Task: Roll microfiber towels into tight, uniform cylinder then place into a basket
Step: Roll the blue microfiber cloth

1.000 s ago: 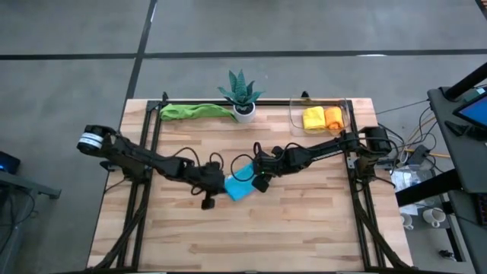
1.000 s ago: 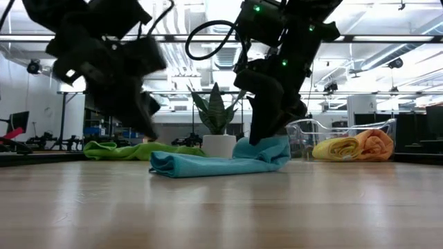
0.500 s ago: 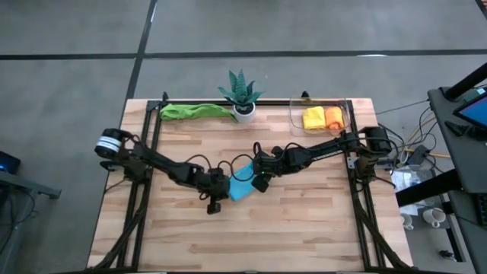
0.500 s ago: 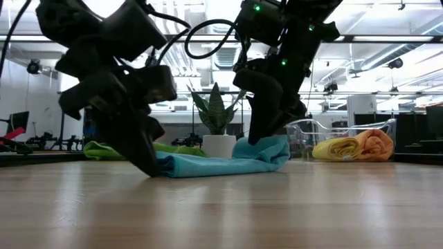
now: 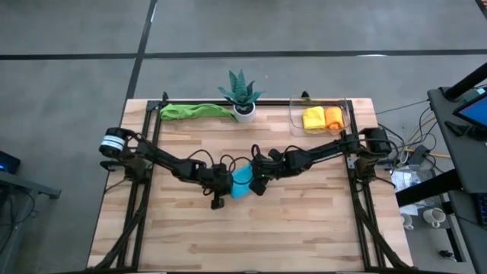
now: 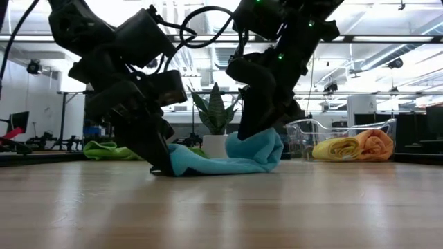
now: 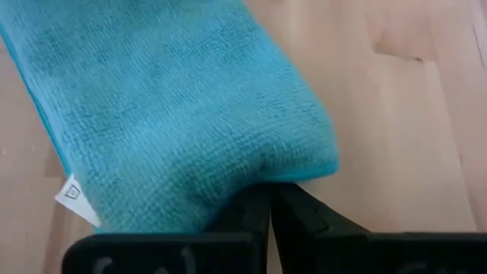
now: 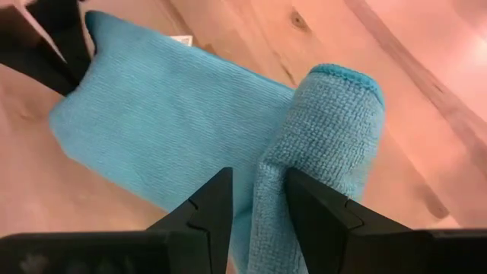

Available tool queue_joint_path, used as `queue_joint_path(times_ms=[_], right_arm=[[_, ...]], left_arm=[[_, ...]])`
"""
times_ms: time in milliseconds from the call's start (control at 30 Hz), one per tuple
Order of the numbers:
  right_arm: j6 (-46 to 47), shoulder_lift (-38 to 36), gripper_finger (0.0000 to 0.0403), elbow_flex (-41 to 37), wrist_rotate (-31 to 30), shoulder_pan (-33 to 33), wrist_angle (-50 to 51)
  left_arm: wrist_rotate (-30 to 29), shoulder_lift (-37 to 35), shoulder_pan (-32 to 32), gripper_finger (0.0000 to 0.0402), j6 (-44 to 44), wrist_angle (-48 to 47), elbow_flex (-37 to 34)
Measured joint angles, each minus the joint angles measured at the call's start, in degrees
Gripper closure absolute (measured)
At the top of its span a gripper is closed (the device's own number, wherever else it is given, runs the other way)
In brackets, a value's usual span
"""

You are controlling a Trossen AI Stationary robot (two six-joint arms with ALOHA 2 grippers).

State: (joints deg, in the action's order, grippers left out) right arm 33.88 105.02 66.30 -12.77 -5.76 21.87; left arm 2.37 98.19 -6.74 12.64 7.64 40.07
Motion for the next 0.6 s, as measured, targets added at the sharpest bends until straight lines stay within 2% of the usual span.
queue_joint_path(times_ms=[267,600], right_arm=[[0.2,2.5,0.0284,-0.1,4.0,0.0,-5.0],[1.0,4.0,0.0284,-0.1,4.3,-0.4,-9.0]], left_arm=[[-0.9,0.3,0.1,0.0401,0.6,-0.3,-0.2],[-0.7,0.2,-0.1,0.0402,3.5,-0.3,-0.8]])
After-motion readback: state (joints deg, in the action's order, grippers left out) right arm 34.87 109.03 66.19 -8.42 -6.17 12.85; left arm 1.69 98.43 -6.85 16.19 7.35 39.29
